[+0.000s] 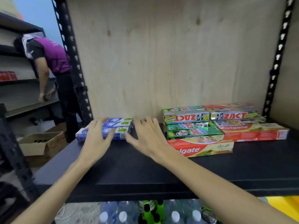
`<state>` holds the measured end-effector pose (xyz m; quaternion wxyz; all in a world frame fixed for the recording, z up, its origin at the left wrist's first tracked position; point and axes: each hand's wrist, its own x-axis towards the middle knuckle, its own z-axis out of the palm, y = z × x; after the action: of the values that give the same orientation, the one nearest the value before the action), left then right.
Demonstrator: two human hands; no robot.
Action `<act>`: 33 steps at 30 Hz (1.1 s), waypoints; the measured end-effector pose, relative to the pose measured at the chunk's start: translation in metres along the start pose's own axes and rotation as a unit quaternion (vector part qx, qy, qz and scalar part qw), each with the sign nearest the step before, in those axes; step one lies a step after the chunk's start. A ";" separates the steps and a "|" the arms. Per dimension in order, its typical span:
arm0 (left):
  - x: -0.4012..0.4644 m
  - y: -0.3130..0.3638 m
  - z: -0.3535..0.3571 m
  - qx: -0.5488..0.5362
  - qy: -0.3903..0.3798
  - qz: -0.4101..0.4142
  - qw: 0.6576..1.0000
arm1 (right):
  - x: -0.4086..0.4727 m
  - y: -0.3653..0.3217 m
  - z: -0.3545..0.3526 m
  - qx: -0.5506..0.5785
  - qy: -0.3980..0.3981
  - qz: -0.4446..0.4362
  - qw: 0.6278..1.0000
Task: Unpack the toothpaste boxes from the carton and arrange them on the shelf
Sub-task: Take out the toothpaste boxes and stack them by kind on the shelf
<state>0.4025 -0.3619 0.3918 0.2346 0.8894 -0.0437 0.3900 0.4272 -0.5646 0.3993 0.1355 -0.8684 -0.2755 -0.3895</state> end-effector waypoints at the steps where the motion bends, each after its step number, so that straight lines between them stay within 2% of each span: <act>1: 0.002 0.014 0.008 -0.014 -0.009 -0.001 1.000 | 0.000 0.009 -0.010 0.000 0.005 0.005 1.000; 10: 0.048 0.120 0.091 -0.100 -0.126 -0.015 0.987 | -0.033 0.169 -0.066 -0.050 -0.006 0.136 0.989; 16: 0.070 0.142 0.137 -0.226 -0.212 -0.096 0.946 | -0.047 0.255 -0.073 -0.046 -0.069 0.165 0.983; 19: 0.070 0.137 0.154 -0.239 -0.227 -0.083 0.940 | -0.046 0.269 -0.066 -0.039 -0.081 0.150 0.985; 22: 0.070 0.135 0.159 -0.228 -0.209 -0.086 0.947 | -0.038 0.273 -0.059 -0.029 -0.081 0.127 0.988; 33: 0.063 0.137 0.134 -0.216 -0.190 -0.090 0.954 | -0.035 0.254 -0.065 -0.023 -0.081 0.100 0.991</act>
<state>0.5005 -0.5370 0.4105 0.4421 0.8755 -0.0904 0.1726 0.5173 -0.8136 0.4103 0.1314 -0.9230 -0.1882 -0.3089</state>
